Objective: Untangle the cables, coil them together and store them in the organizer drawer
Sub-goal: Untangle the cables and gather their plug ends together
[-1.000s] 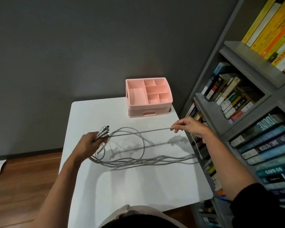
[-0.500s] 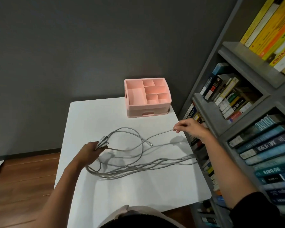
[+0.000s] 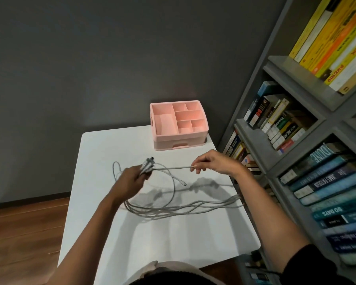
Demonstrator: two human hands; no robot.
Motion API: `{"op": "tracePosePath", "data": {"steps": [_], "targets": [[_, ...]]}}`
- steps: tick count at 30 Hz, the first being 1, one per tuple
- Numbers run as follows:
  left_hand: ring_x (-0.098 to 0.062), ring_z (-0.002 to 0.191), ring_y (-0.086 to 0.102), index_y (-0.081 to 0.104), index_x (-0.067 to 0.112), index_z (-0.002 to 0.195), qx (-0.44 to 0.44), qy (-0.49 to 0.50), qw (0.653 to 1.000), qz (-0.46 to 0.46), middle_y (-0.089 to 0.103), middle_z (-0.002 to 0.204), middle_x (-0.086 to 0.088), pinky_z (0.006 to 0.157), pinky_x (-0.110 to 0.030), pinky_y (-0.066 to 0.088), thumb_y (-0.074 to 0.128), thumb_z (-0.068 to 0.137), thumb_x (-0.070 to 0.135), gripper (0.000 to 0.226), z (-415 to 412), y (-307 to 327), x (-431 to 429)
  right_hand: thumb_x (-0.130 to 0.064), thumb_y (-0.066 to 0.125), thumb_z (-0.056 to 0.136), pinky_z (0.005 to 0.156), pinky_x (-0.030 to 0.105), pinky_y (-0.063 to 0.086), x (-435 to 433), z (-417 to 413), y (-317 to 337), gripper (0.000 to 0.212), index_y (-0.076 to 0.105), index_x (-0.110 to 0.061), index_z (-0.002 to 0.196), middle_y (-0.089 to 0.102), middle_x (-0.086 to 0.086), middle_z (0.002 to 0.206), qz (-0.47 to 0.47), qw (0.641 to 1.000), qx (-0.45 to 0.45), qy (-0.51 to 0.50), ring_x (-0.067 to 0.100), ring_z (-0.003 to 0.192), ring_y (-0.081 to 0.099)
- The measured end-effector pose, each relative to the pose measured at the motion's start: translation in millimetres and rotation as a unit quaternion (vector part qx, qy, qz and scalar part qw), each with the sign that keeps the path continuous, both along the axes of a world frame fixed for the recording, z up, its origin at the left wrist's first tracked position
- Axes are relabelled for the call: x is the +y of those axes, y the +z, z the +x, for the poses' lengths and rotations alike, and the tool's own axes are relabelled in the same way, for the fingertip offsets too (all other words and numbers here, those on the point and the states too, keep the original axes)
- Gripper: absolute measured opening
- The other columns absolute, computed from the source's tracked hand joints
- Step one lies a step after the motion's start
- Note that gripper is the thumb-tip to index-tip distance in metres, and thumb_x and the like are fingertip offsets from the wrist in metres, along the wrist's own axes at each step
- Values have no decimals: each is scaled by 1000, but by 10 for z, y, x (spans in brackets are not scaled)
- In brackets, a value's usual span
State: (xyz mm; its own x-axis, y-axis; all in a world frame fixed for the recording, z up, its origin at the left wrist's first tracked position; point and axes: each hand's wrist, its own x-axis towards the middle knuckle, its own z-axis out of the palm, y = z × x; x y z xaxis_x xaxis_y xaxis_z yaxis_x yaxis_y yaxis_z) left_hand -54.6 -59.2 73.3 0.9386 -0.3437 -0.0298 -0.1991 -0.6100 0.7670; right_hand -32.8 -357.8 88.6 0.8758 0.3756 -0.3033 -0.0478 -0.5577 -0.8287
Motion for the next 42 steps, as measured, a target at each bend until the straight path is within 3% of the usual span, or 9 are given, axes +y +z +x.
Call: {"op": "tracePosePath", "data": {"steps": [10,14,19,23,26,29,32,39,42], "targets": [[-5,54,44,55,21,66,17,14,1000,12,55,56,7,55,-14,33,48,90,19,24,35,22,236,-12,57,95,65,11,39,-529,-171,-202,16,72,-8,96,68,-1,78,3,995,-15,-102,-5,71,59],[-18,59,42,54,19,70,43,-15,998,34,57,68,-16,58,-24,34,37,79,30,22,-21,55,160,-11,55,95,74,21,41,-591,-200,-251,17,71,-11,89,66,1,76,25,991,-6,-133,2,71,57],[-18,59,43,60,27,67,89,-3,995,42,52,64,-2,60,-28,35,49,95,27,30,18,31,278,-19,53,97,101,34,35,-803,-257,-332,22,70,-5,97,64,-7,92,15,968,-35,-248,-4,91,57],[-22,58,45,62,20,72,109,28,992,51,53,62,-5,59,-30,38,53,97,18,26,-3,-56,355,-21,56,95,90,23,30,-1039,-325,-493,20,72,-11,101,46,-4,96,-47,945,-81,-314,18,107,41],[-34,74,57,63,17,76,110,28,991,74,65,77,-19,73,-40,45,53,96,18,22,-31,-77,294,-20,59,93,101,41,39,-1092,-350,-697,14,72,-16,91,53,-9,88,-87,932,-106,-337,31,110,49],[-29,77,58,62,19,76,105,31,990,91,65,76,-8,72,-34,43,55,95,14,20,-46,-68,258,-6,55,94,79,20,51,-1134,-362,-847,15,69,-2,91,57,-5,81,-50,905,-104,-411,24,84,59],[-20,65,53,58,17,77,123,58,986,101,59,67,3,59,-21,37,55,95,14,18,-61,-66,273,-1,48,95,50,7,44,-1201,-421,-937,18,65,6,94,61,14,88,-29,870,-70,-488,7,60,54],[-21,59,44,55,15,66,99,68,988,94,53,62,-7,56,-27,34,53,95,10,29,-148,-14,146,1,55,89,74,43,53,-1315,-557,-1440,24,63,-12,71,69,22,100,-62,844,38,-531,36,87,65],[-19,54,42,58,10,70,71,60,992,87,50,58,-4,54,-27,33,52,95,11,26,-157,48,37,4,58,88,60,24,48,-1202,-616,-1528,13,70,-1,87,69,20,102,-89,846,48,-523,37,95,65]]}}
